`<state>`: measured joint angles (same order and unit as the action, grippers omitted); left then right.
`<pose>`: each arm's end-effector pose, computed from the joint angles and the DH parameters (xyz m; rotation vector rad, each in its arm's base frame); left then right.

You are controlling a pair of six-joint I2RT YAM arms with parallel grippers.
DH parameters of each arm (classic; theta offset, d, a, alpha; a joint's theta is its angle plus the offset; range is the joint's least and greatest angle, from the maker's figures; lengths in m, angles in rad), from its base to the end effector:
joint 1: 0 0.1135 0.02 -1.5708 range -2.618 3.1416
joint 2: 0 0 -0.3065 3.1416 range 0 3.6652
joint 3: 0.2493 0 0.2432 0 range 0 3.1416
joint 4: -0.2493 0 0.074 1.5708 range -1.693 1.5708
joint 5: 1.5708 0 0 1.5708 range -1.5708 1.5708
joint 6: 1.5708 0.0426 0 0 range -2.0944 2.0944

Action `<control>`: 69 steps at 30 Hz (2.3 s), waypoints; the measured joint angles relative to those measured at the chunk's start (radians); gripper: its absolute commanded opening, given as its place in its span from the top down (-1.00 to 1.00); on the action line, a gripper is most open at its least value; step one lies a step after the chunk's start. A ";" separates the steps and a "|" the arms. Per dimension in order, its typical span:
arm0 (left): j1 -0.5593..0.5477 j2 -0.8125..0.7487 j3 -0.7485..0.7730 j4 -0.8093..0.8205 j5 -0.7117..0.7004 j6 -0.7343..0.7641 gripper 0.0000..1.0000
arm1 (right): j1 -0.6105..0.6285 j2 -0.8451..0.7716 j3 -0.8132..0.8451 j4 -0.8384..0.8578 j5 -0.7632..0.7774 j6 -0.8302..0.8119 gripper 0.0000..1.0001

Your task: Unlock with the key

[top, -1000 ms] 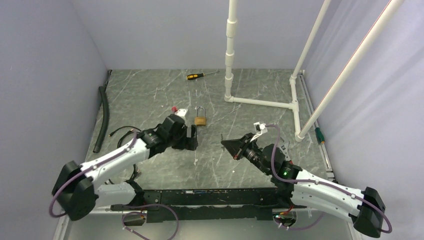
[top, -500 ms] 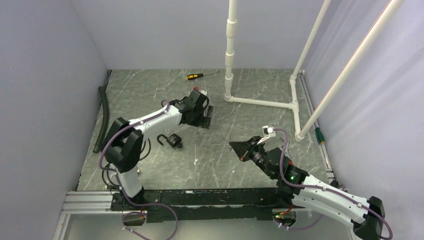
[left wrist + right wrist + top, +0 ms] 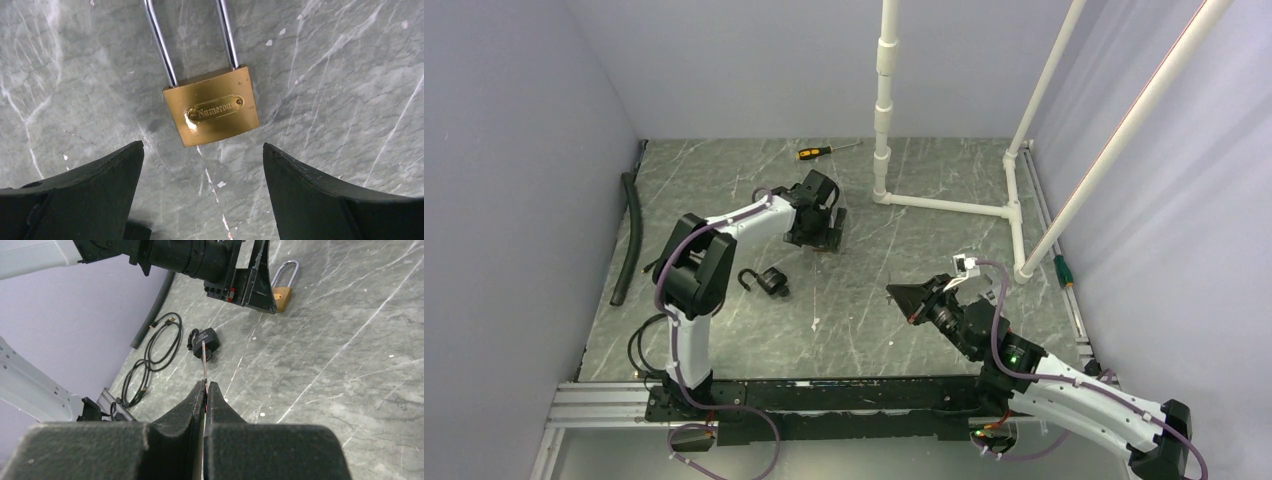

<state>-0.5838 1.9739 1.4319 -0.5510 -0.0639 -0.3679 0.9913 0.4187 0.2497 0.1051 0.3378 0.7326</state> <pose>0.3575 -0.2329 0.2218 0.2680 2.6661 -0.2228 0.0646 0.0729 0.2503 0.0508 1.7359 1.0308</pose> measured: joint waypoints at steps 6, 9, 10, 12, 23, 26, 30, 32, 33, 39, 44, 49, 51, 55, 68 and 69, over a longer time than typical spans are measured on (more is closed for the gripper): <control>0.002 0.050 0.082 -0.014 0.004 0.014 -0.84 | -0.001 0.014 0.000 -0.014 0.003 0.000 1.00; 0.004 0.085 0.117 -0.016 0.003 0.015 -0.80 | -0.001 0.013 0.000 -0.014 0.003 0.000 1.00; 0.005 0.098 0.127 -0.019 0.003 0.014 -0.79 | -0.001 0.013 0.000 -0.015 0.003 0.000 1.00; 0.005 0.128 0.154 -0.035 -0.005 0.011 -0.78 | -0.001 0.013 0.000 -0.016 0.003 0.000 1.00; -0.004 0.203 0.256 -0.121 -0.073 -0.012 -0.64 | -0.001 0.011 -0.028 -0.022 0.005 0.000 1.00; -0.020 0.213 0.274 -0.146 -0.112 -0.030 -0.63 | -0.001 0.011 -0.037 -0.021 0.008 0.001 1.00; -0.044 0.230 0.307 -0.183 -0.171 -0.053 -0.50 | -0.001 0.006 -0.047 -0.022 0.013 0.001 1.00; -0.050 0.232 0.309 -0.187 -0.186 -0.064 -0.42 | -0.001 0.006 -0.047 -0.022 0.013 0.001 1.00; -0.052 0.232 0.309 -0.187 -0.189 -0.068 -0.39 | -0.001 0.005 -0.047 -0.022 0.014 0.001 1.00; -0.058 0.232 0.302 -0.179 -0.196 -0.094 0.16 | -0.001 -0.024 -0.048 -0.032 0.023 0.001 1.00; -0.060 0.226 0.285 -0.160 -0.196 -0.096 0.90 | -0.001 -0.040 -0.049 -0.043 0.024 0.002 1.00; -0.060 0.198 0.241 -0.116 -0.188 -0.096 1.00 | -0.001 -0.045 -0.049 -0.060 0.026 0.004 1.00; -0.058 0.186 0.223 -0.099 -0.176 -0.095 1.00 | -0.001 -0.049 -0.049 -0.062 0.027 0.004 1.00; -0.046 0.151 0.177 -0.072 -0.124 -0.089 1.00 | -0.001 -0.049 -0.049 -0.069 0.028 0.004 1.00; -0.051 -0.102 -0.031 -0.113 0.066 -0.136 1.00 | -0.001 0.000 -0.047 -0.057 -0.016 -0.026 1.00; -0.051 -0.132 -0.035 -0.112 0.076 -0.146 1.00 | -0.001 0.008 -0.047 -0.052 -0.023 -0.026 1.00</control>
<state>-0.6346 1.8423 1.3964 -0.6632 0.0116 -0.5137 0.9905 0.4267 0.2028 0.0532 0.3145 0.7063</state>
